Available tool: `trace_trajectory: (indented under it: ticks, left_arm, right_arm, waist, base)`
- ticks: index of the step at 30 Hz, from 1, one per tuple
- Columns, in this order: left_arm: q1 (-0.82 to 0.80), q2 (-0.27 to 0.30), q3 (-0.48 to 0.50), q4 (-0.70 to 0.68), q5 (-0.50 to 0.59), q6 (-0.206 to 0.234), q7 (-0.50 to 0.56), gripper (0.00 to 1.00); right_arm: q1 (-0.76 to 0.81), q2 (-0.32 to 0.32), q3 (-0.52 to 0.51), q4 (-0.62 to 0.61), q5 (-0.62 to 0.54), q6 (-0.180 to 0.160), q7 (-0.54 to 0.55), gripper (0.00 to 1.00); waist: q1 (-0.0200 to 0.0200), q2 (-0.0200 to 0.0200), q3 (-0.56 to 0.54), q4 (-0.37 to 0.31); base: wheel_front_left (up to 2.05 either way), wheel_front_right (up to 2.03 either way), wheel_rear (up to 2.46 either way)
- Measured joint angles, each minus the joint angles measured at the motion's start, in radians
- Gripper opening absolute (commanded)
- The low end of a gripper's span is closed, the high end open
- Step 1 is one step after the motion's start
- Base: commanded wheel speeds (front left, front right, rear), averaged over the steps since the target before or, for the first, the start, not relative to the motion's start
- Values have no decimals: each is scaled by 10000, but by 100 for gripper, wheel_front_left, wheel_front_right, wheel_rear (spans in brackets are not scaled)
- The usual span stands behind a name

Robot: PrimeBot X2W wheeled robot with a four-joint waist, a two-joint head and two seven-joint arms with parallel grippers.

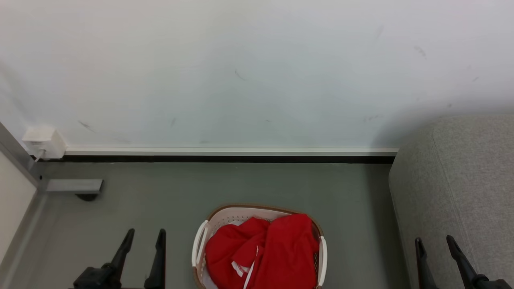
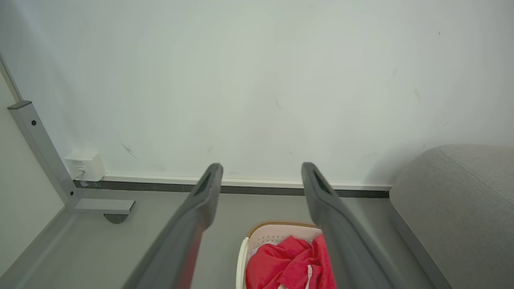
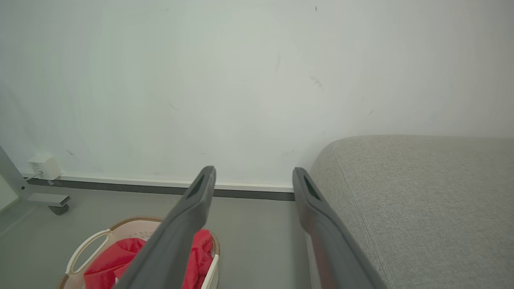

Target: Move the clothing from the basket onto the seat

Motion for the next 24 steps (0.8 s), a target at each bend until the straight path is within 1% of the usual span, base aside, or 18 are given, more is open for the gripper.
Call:
trace_trajectory:
  ticks: [7,13,18,24]
  left_arm:
    - [-42,69,-4,2,-31,0,-2,100]
    - [-422,268,-316,19,-194,0,-2,100]
    - [-1271,752,-1290,380,-474,0,-2,100]
    - [-2785,1419,-2709,1220,-907,0,-2,100]
  right_arm:
    - [-118,-8,63,-65,2,0,0,100]
    - [-409,-12,82,-221,2,0,0,100]
    - [-964,-15,125,-479,-6,0,-2,100]
    - [-1832,-19,341,-813,-17,0,-23,100]
  waist:
    - [0,0,236,-140]
    - [0,0,797,-340]
    - [0,0,1660,-515]
    - [1,0,2981,-812]
  base:
    - [0,0,0]
    - [0,0,0]
    - [0,0,0]
    - [0,0,0]
